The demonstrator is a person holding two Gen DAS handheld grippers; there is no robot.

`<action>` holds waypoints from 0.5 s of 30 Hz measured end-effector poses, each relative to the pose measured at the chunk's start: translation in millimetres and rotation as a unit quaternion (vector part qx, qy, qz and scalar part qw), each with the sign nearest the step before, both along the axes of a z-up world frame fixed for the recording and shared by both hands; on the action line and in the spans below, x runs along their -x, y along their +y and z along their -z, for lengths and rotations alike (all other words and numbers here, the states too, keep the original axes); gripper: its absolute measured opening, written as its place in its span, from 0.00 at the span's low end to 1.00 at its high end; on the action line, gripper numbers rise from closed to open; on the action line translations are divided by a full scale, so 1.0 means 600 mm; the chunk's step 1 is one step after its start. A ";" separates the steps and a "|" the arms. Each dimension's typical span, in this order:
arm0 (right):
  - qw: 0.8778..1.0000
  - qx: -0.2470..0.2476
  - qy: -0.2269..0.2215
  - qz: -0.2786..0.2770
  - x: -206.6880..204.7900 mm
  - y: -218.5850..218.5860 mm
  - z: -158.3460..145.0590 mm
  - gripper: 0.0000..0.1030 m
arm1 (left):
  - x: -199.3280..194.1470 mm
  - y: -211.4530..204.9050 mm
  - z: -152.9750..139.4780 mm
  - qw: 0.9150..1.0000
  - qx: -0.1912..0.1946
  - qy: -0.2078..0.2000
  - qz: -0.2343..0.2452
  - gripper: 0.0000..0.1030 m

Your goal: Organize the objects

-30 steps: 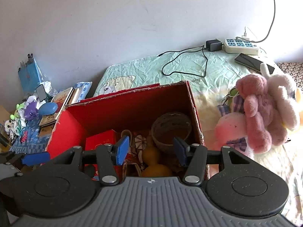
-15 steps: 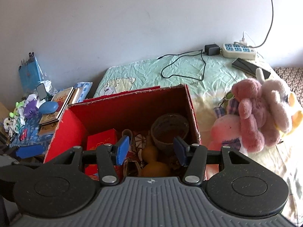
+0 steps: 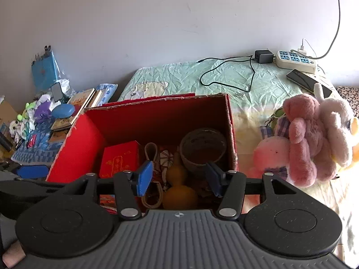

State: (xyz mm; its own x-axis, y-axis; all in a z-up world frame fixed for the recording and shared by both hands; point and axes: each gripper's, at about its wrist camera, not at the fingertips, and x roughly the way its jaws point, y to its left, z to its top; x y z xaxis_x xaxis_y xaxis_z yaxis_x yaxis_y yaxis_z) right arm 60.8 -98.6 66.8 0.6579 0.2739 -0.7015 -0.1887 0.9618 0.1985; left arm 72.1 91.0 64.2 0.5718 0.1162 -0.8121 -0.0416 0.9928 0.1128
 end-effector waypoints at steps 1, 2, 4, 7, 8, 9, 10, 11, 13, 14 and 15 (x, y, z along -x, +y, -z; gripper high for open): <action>1.000 0.003 -0.003 -0.005 0.001 -0.003 -0.004 0.56 | 0.001 -0.003 -0.003 1.000 0.002 0.001 -0.004 0.97; 1.000 0.006 -0.007 -0.006 0.002 -0.005 -0.007 0.60 | 0.001 -0.006 -0.006 1.000 0.002 0.002 -0.008 0.97; 1.000 0.009 -0.018 -0.007 0.006 -0.011 -0.014 0.65 | 0.003 -0.013 -0.013 1.000 0.000 0.002 -0.015 0.97; 0.999 0.009 -0.027 -0.017 0.012 -0.018 -0.024 0.67 | 0.005 -0.022 -0.023 1.000 -0.009 0.002 -0.026 0.97; 0.999 0.012 -0.025 -0.019 0.012 -0.021 -0.026 0.67 | 0.007 -0.024 -0.026 1.000 -0.010 0.001 -0.027 0.97; 0.999 0.012 -0.021 -0.021 0.012 -0.024 -0.028 0.67 | 0.009 -0.026 -0.028 0.999 -0.011 0.004 -0.031 0.97; 0.999 0.006 -0.018 -0.027 0.014 -0.027 -0.030 0.67 | 0.012 -0.029 -0.030 0.999 -0.011 0.007 -0.034 0.97; 0.999 0.000 -0.014 -0.033 0.016 -0.030 -0.033 0.66 | 0.015 -0.032 -0.032 0.999 -0.011 0.009 -0.036 0.97; 0.999 -0.001 -0.004 -0.040 0.018 -0.034 -0.037 0.66 | 0.023 -0.041 -0.036 0.999 -0.019 0.012 -0.041 0.96; 0.999 -0.002 0.002 -0.045 0.020 -0.036 -0.038 0.66 | 0.027 -0.044 -0.038 0.999 -0.022 0.013 -0.042 0.96; 0.999 -0.004 0.007 -0.049 0.021 -0.038 -0.038 0.66 | 0.032 -0.047 -0.041 0.999 -0.025 0.012 -0.044 0.96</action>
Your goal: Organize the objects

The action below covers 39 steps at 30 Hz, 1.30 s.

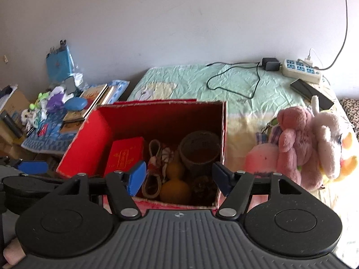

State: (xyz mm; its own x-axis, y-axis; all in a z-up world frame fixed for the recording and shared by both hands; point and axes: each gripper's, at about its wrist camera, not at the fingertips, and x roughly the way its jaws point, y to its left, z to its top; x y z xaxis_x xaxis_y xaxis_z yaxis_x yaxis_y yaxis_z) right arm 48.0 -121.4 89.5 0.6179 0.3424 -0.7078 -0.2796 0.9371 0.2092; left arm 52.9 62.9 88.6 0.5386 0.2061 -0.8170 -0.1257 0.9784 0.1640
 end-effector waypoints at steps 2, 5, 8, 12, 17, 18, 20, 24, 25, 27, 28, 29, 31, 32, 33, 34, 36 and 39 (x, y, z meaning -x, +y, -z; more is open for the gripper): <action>1.000 -0.006 0.014 -0.012 0.004 -0.003 0.001 0.66 | 0.007 -0.004 -0.002 1.000 -0.003 0.003 -0.004 0.97; 0.999 -0.011 0.037 -0.026 0.009 -0.007 0.004 0.66 | 0.016 -0.009 -0.001 1.000 -0.004 0.009 -0.013 0.96; 0.998 -0.015 0.051 -0.046 0.017 -0.006 0.009 0.66 | 0.025 -0.010 0.006 1.000 0.003 0.018 -0.021 0.96; 0.996 -0.019 0.066 -0.057 0.022 -0.007 0.017 0.66 | 0.035 -0.012 0.022 0.999 0.012 0.035 -0.037 0.96; 0.994 -0.030 0.090 -0.059 0.023 -0.009 0.023 0.66 | 0.042 -0.016 0.043 0.997 0.009 0.062 -0.050 0.97; 0.994 -0.030 0.092 -0.058 0.023 -0.010 0.022 0.66 | 0.042 -0.014 0.048 0.996 0.009 0.071 -0.053 0.97; 0.994 -0.031 0.091 -0.052 0.022 -0.010 0.018 0.66 | 0.041 -0.012 0.052 0.995 0.013 0.079 -0.054 0.96; 0.996 -0.033 0.077 -0.035 0.021 -0.013 0.007 0.66 | 0.037 -0.012 0.048 0.996 0.019 0.080 -0.046 0.94; 0.997 -0.029 0.070 -0.025 0.019 -0.013 0.004 0.66 | 0.035 -0.011 0.043 0.996 0.023 0.077 -0.043 0.94; 0.998 -0.025 0.057 -0.007 0.014 -0.013 -0.001 0.66 | 0.029 -0.011 0.032 0.997 0.021 0.064 -0.035 0.94; 0.998 -0.024 0.053 -0.001 0.010 -0.011 -0.002 0.66 | 0.026 -0.012 0.026 0.998 0.015 0.057 -0.033 0.94; 0.998 -0.022 0.050 0.007 0.006 -0.010 -0.002 0.66 | 0.022 -0.012 0.020 0.998 0.008 0.050 -0.031 0.95; 0.999 -0.023 0.043 0.024 0.001 -0.009 -0.001 0.66 | 0.014 -0.012 0.007 0.999 -0.002 0.032 -0.024 0.97; 0.998 -0.022 0.041 0.032 -0.002 -0.008 0.001 0.66 | 0.010 -0.010 0.002 1.000 -0.004 0.022 -0.019 0.97; 0.998 -0.022 0.042 0.040 -0.005 -0.005 0.003 0.66 | 0.004 -0.008 -0.001 1.000 -0.005 0.017 -0.016 0.97; 0.998 -0.022 0.043 0.045 -0.005 -0.003 0.003 0.66 | -0.002 -0.004 -0.003 1.000 -0.001 0.014 -0.012 0.97; 0.997 -0.022 0.044 0.052 -0.006 0.003 0.006 0.66 | -0.012 0.004 -0.003 1.000 0.009 0.007 -0.004 0.97; 0.997 -0.018 0.028 0.065 -0.007 0.014 0.010 0.66 | -0.024 0.014 0.004 1.000 0.008 0.004 -0.002 0.97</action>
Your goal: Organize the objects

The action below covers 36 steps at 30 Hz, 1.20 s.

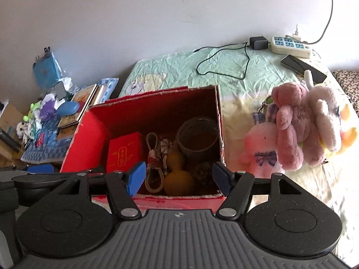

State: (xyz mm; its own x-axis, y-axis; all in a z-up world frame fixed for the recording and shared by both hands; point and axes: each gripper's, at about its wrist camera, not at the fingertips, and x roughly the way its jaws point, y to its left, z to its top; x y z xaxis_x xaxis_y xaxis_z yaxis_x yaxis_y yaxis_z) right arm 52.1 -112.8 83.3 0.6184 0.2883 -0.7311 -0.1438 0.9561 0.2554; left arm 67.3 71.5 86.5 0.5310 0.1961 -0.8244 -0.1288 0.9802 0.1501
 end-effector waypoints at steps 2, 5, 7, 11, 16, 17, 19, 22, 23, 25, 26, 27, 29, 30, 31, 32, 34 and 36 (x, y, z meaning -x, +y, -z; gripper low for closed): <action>1.000 0.010 -0.009 0.009 -0.003 0.010 0.005 0.66 | -0.008 0.010 0.008 1.000 0.010 0.003 0.004 0.97; 1.000 0.005 -0.005 0.020 -0.006 0.022 0.013 0.66 | -0.018 0.023 0.021 1.000 0.014 0.008 0.012 0.97; 1.000 0.006 -0.010 0.027 -0.008 0.032 0.015 0.66 | -0.023 0.030 0.027 1.000 0.012 0.008 0.020 0.97; 0.999 0.016 -0.025 0.040 -0.008 0.045 0.019 0.64 | -0.029 0.044 0.035 0.999 0.013 0.007 0.036 0.97; 0.998 0.028 -0.026 0.054 -0.010 0.053 0.024 0.62 | -0.041 0.059 0.042 0.999 0.020 0.012 0.047 0.97; 0.998 0.030 -0.027 0.057 -0.010 0.054 0.026 0.61 | -0.042 0.059 0.045 0.998 0.020 0.013 0.051 0.97; 0.997 0.037 -0.027 0.064 -0.010 0.055 0.029 0.61 | -0.044 0.058 0.049 0.998 0.021 0.014 0.054 0.97; 0.996 0.046 -0.026 0.073 -0.012 0.055 0.035 0.59 | -0.044 0.056 0.056 0.998 0.021 0.017 0.063 0.97; 0.996 0.049 -0.025 0.076 -0.013 0.055 0.037 0.58 | -0.044 0.057 0.057 0.998 0.021 0.016 0.065 0.97; 0.995 0.053 -0.023 0.078 -0.014 0.057 0.040 0.58 | -0.044 0.058 0.061 0.997 0.022 0.016 0.066 0.97; 0.995 0.054 -0.021 0.078 -0.015 0.057 0.042 0.57 | -0.044 0.059 0.063 0.997 0.022 0.018 0.067 0.97; 0.995 0.053 -0.018 0.079 -0.016 0.057 0.044 0.55 | -0.045 0.060 0.064 0.997 0.023 0.020 0.067 0.97; 0.995 0.052 -0.008 0.081 -0.020 0.057 0.049 0.53 | -0.045 0.060 0.068 0.997 0.023 0.023 0.067 0.97; 0.995 0.052 -0.004 0.079 -0.022 0.058 0.051 0.52 | -0.045 0.060 0.070 0.997 0.022 0.024 0.068 0.97; 0.996 0.054 -0.001 0.077 -0.024 0.059 0.052 0.51 | -0.044 0.060 0.070 0.997 0.021 0.024 0.068 0.97; 0.996 0.057 0.000 0.074 -0.025 0.061 0.053 0.51 | -0.044 0.060 0.070 0.997 0.020 0.023 0.068 0.97; 0.996 0.065 0.000 0.068 -0.028 0.065 0.054 0.51 | -0.044 0.060 0.071 0.997 0.016 0.023 0.067 0.97; 0.996 0.071 0.003 0.062 -0.032 0.067 0.056 0.51 | -0.044 0.062 0.071 0.998 0.016 0.022 0.063 0.98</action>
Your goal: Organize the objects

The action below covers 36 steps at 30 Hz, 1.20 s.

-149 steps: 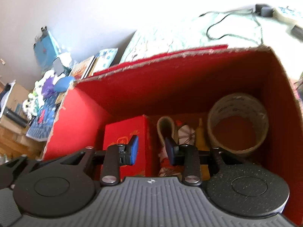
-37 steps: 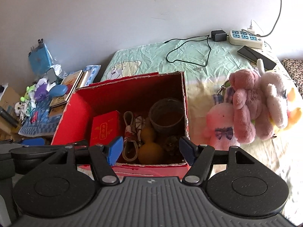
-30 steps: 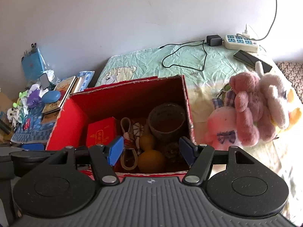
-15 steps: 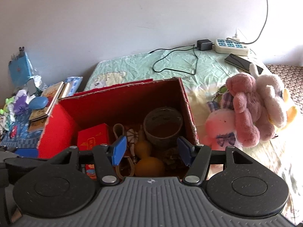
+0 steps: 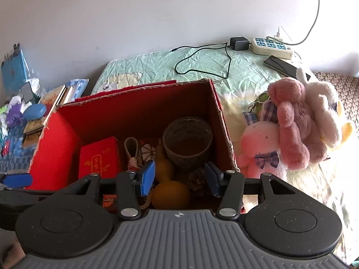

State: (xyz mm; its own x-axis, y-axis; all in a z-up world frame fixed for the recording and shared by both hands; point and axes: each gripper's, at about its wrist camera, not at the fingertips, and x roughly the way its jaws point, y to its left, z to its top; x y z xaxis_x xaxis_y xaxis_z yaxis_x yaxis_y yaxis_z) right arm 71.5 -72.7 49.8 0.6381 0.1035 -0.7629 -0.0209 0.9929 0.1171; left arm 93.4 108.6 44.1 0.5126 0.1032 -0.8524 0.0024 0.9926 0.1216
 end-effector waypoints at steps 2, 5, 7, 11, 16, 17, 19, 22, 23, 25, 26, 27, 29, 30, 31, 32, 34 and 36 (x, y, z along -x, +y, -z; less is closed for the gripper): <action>1.000 -0.001 0.007 -0.006 -0.006 0.000 0.002 0.51 | -0.002 0.002 0.001 1.000 0.001 0.003 -0.007 0.98; 1.000 -0.006 0.014 -0.009 -0.012 -0.003 0.005 0.51 | -0.006 0.000 0.005 1.000 0.004 0.014 -0.008 0.98; 1.000 -0.008 0.017 -0.011 -0.013 -0.004 0.007 0.51 | -0.009 -0.004 0.007 1.000 0.001 0.015 -0.011 0.98; 0.999 -0.010 0.030 -0.019 -0.024 -0.003 0.014 0.51 | -0.015 -0.010 0.012 1.000 -0.003 0.024 -0.010 0.98; 0.999 -0.018 0.042 -0.020 -0.035 -0.006 0.022 0.51 | -0.026 -0.013 0.024 0.999 -0.001 0.041 -0.008 0.98; 0.999 -0.019 0.044 -0.021 -0.036 -0.006 0.024 0.51 | -0.029 -0.012 0.026 0.999 0.000 0.043 -0.008 0.98; 0.998 -0.020 0.047 -0.023 -0.038 -0.006 0.027 0.51 | -0.033 -0.012 0.030 0.999 0.000 0.047 -0.009 0.98; 0.998 -0.019 0.048 -0.026 -0.041 -0.004 0.031 0.51 | -0.039 -0.012 0.037 0.998 0.007 0.056 -0.006 0.98; 0.998 -0.017 0.047 -0.028 -0.041 -0.002 0.031 0.51 | -0.041 -0.012 0.040 0.998 0.010 0.059 -0.004 0.98; 0.998 -0.014 0.045 -0.028 -0.043 -0.001 0.032 0.51 | -0.043 -0.012 0.043 0.998 0.010 0.061 -0.003 0.98; 0.999 -0.012 0.044 -0.027 -0.044 -0.001 0.032 0.51 | -0.043 -0.012 0.044 0.998 0.009 0.061 -0.003 0.98; 0.999 -0.010 0.044 -0.027 -0.045 0.000 0.033 0.51 | -0.045 -0.012 0.045 0.998 0.009 0.060 -0.003 0.98; 0.999 -0.009 0.043 -0.029 -0.047 -0.001 0.033 0.51 | -0.047 -0.011 0.046 0.998 0.010 0.060 -0.004 0.98; 0.999 -0.009 0.043 -0.029 -0.048 -0.001 0.033 0.51 | -0.048 -0.010 0.046 0.998 0.011 0.060 -0.003 0.98; 0.999 -0.009 0.043 -0.029 -0.049 -0.001 0.033 0.51 | -0.048 -0.010 0.047 0.998 0.012 0.061 -0.003 0.98; 0.999 -0.007 0.043 -0.030 -0.049 -0.001 0.033 0.52 | -0.049 -0.010 0.048 0.998 0.012 0.061 -0.002 0.98; 0.999 -0.004 0.042 -0.033 -0.049 -0.001 0.033 0.52 | -0.051 -0.011 0.050 0.998 0.012 0.063 -0.002 0.98; 0.999 -0.002 0.040 -0.034 -0.048 0.000 0.034 0.52 | -0.052 -0.010 0.052 0.998 0.015 0.066 -0.001 0.98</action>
